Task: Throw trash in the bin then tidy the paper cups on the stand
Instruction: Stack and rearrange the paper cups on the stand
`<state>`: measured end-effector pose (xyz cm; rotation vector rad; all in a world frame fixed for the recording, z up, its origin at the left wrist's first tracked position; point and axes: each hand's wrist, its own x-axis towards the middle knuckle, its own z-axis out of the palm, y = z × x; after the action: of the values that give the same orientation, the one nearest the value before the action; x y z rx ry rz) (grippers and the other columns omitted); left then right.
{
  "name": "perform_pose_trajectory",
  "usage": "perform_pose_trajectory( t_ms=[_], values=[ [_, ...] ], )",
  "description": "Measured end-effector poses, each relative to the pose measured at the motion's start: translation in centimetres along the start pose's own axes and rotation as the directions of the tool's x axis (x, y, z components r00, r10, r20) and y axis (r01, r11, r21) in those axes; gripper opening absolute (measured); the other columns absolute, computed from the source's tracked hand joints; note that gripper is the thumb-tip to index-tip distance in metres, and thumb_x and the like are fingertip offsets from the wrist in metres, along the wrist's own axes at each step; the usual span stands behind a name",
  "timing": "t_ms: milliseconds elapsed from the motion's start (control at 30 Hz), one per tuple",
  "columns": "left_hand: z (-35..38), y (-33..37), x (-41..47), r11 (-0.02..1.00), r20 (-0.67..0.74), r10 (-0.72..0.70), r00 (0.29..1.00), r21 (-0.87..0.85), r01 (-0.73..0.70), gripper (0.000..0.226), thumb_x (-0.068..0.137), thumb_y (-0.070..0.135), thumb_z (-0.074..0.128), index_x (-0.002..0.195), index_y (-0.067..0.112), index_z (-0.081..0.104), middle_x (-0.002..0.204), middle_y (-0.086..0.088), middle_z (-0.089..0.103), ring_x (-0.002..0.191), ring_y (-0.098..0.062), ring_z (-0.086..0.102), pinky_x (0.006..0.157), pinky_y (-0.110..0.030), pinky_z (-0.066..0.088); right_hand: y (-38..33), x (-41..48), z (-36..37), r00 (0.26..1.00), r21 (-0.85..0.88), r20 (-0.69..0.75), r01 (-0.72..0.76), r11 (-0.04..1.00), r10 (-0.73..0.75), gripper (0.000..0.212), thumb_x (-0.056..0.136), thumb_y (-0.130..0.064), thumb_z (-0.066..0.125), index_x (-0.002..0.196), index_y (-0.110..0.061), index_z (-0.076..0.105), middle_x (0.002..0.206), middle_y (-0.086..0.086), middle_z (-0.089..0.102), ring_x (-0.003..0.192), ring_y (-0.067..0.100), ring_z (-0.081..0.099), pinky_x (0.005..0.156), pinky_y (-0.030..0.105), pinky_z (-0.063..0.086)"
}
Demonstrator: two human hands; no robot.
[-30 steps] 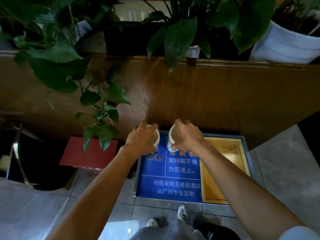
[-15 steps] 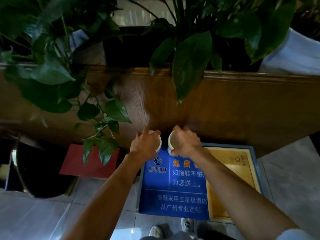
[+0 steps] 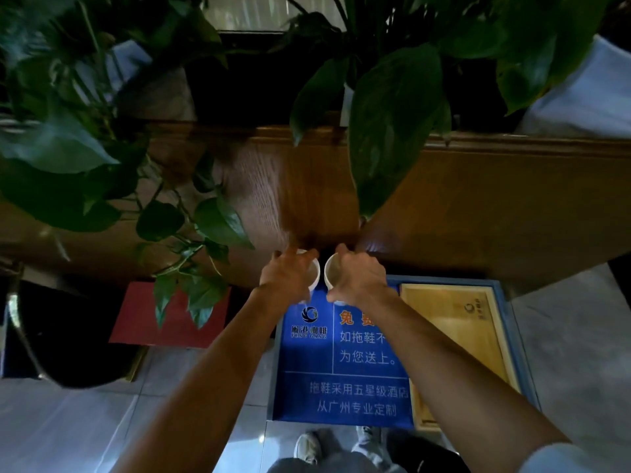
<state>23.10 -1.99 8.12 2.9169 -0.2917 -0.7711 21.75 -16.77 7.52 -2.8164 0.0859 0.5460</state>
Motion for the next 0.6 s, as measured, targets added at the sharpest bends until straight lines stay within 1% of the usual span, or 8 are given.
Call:
perform_pose_trajectory(
  t_ms=[233,367,467,533,600],
  values=[
    [0.31,0.08,-0.19,1.0,-0.006,-0.004,1.0,0.021,0.005,0.096,0.064,0.031,0.088,0.14,0.038,0.03,0.15,-0.006,0.028,0.13,-0.039,0.039,0.094,-0.053,0.051,0.16,0.19,0.35,1.0,-0.001,0.018,-0.002,1.0,0.002,0.089,0.053,-0.04,0.09,0.124,-0.019,0.042,0.12,0.014,0.058,0.107,0.039,0.061,0.08,0.042,0.052],
    [0.37,0.35,-0.36,0.999,-0.005,-0.019,1.0,0.041,0.019,0.097,0.067,0.03,0.086,0.143,0.037,0.025,0.151,-0.008,0.023,0.134,-0.04,0.034,0.096,-0.052,0.05,0.1,0.18,0.41,0.999,0.014,0.043,-0.004,1.0,0.003,0.091,0.053,-0.041,0.09,0.127,-0.02,0.04,0.125,0.014,0.052,0.11,0.039,0.058,0.083,0.044,0.052],
    [0.6,0.39,-0.51,0.998,-0.008,-0.024,1.0,0.061,0.024,0.102,0.069,0.036,0.085,0.146,0.038,0.018,0.155,-0.009,0.018,0.141,-0.042,0.024,0.1,-0.055,0.047,0.16,0.1,0.45,0.998,0.017,0.06,0.0,1.0,-0.001,0.096,0.054,-0.042,0.09,0.132,-0.021,0.037,0.131,0.015,0.045,0.117,0.04,0.052,0.087,0.046,0.051],
    [0.77,0.34,-0.69,0.997,-0.023,-0.012,1.0,0.079,0.013,0.109,0.068,0.04,0.084,0.148,0.039,0.011,0.156,-0.01,0.013,0.143,-0.043,0.018,0.102,-0.057,0.045,0.2,0.01,0.37,0.997,-0.005,0.07,0.018,1.0,-0.017,0.104,0.054,-0.046,0.089,0.138,-0.022,0.033,0.136,0.017,0.041,0.124,0.041,0.045,0.092,0.048,0.049],
    [0.98,0.21,-0.78,0.996,-0.061,-0.004,0.998,0.094,0.01,0.112,0.066,0.043,0.084,0.149,0.041,0.008,0.156,-0.011,0.012,0.142,-0.043,0.019,0.102,-0.057,0.045,0.15,-0.2,0.22,0.997,-0.022,0.07,0.038,0.999,-0.036,0.112,0.053,-0.047,0.09,0.144,-0.025,0.027,0.139,0.017,0.038,0.128,0.042,0.04,0.095,0.051,0.048]
  ],
)
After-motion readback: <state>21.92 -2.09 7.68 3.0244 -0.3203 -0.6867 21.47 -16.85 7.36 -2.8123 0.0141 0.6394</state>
